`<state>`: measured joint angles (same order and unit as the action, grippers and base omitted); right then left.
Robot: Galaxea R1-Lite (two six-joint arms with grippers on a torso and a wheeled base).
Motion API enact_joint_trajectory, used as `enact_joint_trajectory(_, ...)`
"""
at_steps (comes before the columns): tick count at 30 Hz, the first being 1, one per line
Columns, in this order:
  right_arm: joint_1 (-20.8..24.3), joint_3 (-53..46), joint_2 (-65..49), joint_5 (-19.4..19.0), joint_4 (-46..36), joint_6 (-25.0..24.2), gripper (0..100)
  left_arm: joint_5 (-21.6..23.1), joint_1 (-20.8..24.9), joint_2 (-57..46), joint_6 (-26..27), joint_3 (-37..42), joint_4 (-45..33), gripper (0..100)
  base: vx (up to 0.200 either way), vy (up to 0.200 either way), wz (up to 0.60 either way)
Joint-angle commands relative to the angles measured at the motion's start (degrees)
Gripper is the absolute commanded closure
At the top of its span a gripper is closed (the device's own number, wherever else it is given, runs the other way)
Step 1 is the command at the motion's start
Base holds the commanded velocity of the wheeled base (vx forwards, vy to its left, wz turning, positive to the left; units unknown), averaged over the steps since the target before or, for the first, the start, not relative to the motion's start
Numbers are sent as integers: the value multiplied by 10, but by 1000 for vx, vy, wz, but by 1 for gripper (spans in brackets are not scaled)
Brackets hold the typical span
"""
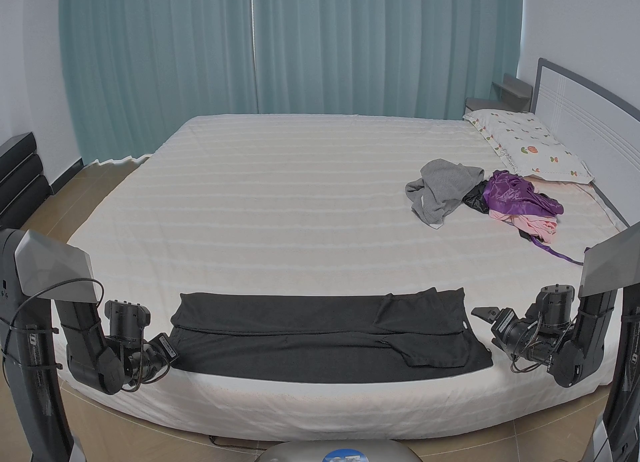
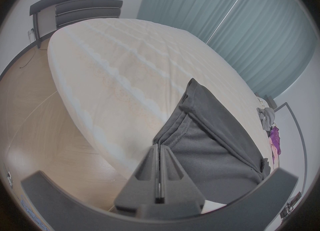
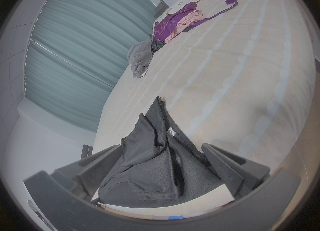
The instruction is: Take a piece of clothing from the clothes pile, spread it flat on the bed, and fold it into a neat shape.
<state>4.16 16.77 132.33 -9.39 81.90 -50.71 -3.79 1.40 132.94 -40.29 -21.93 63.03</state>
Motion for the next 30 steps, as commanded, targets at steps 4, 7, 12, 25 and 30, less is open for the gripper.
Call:
enact_joint_trajectory(4,1,-5,1,0,0,1,0,-17,-4,5,-1,8,1,100,0,0,0)
enact_joint_trajectory(7,1,-5,1,0,0,1,0,-17,-3,5,-1,9,1,100,0,0,0)
enact_joint_trajectory(12,1,-5,1,0,0,1,0,-17,-3,2,-3,8,2,100,0,0,0)
enact_joint_trajectory(25,1,-5,4,1,0,1,0,-7,-4,-46,-5,36,62,0,0,0,0)
enact_joint_trajectory(30,1,-5,4,1,0,1,0,5,-7,-73,-8,36,66,0,0,0,0)
